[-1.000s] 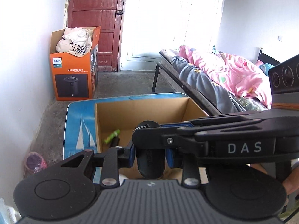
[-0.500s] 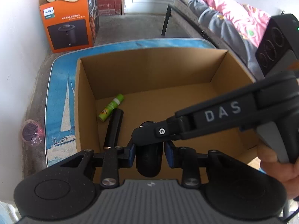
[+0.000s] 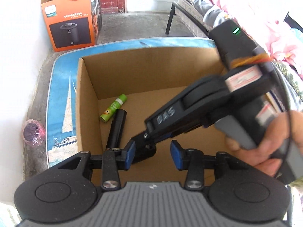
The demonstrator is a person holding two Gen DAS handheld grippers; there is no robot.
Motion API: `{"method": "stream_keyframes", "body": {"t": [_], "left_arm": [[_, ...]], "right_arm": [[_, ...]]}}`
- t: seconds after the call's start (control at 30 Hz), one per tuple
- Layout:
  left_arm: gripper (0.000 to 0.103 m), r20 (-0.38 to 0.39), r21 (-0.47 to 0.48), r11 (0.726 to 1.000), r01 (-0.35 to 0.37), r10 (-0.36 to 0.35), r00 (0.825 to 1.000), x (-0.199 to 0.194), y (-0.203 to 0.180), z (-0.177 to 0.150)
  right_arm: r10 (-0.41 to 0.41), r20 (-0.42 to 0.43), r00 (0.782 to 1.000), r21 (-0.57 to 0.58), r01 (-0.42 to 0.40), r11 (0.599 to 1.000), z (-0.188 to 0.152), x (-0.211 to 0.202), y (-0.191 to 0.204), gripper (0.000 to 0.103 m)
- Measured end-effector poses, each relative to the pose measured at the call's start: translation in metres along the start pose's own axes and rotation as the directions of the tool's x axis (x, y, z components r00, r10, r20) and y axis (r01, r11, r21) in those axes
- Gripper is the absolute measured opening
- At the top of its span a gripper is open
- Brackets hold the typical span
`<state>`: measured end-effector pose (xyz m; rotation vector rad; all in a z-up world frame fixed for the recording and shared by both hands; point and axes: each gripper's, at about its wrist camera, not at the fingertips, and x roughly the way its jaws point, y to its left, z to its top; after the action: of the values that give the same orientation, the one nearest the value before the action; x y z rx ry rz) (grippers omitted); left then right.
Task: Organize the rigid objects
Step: 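Carry the second black cylinder into the box and release it, then move the right gripper out of the box to the pink cup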
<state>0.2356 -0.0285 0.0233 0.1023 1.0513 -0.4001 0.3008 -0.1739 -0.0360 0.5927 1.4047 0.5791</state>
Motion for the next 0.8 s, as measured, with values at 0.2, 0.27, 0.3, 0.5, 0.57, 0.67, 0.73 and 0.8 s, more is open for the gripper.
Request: {"method": "stream_keyframes", "body": {"t": [0.2, 0.27, 0.3, 0.5, 0.57, 0.67, 0.73, 0.8], "left_arm": [[0.047, 0.095, -0.021, 1.000, 0.003, -0.001, 0.996, -0.038, 0.002, -0.015], [0.048, 0.125, -0.030, 0.999, 0.009, -0.005, 0.992, -0.051, 0.004, -0.023], [0.048, 0.140, -0.036, 0.999, 0.013, -0.008, 0.990, -0.056, 0.006, -0.025], [0.053, 0.251, -0.058, 0.996, 0.074, -0.057, 0.966, -0.097, 0.011, -0.058], [0.053, 0.290, -0.059, 0.994, 0.093, -0.072, 0.954, -0.111, 0.013, -0.075], [0.057, 0.326, -0.058, 0.991, 0.123, -0.098, 0.940, -0.126, 0.014, -0.099], [0.059, 0.332, -0.063, 0.987, 0.148, -0.119, 0.936, -0.129, 0.015, -0.115], [0.061, 0.321, -0.069, 0.985, 0.158, -0.128, 0.938, -0.125, 0.015, -0.130]], "right_arm": [[0.035, -0.029, 0.999, -0.034, -0.036, 0.999, -0.002, 0.007, 0.014, 0.025], [0.026, 0.007, 1.000, -0.053, -0.026, 0.998, -0.005, -0.001, 0.019, 0.052], [0.006, 0.038, 0.999, -0.074, -0.003, 0.997, -0.008, -0.007, 0.024, 0.056], [0.067, 0.204, 0.977, -0.114, -0.044, 0.993, -0.038, -0.065, 0.040, 0.058], [0.097, 0.271, 0.958, -0.154, -0.056, 0.986, -0.061, -0.090, 0.047, 0.058], [0.144, 0.377, 0.915, -0.219, -0.063, 0.974, -0.106, -0.132, 0.053, 0.058], [0.169, 0.449, 0.877, -0.260, -0.053, 0.964, -0.145, -0.155, 0.054, 0.058], [0.178, 0.504, 0.845, -0.280, -0.035, 0.959, -0.181, -0.165, 0.050, 0.058]]}}
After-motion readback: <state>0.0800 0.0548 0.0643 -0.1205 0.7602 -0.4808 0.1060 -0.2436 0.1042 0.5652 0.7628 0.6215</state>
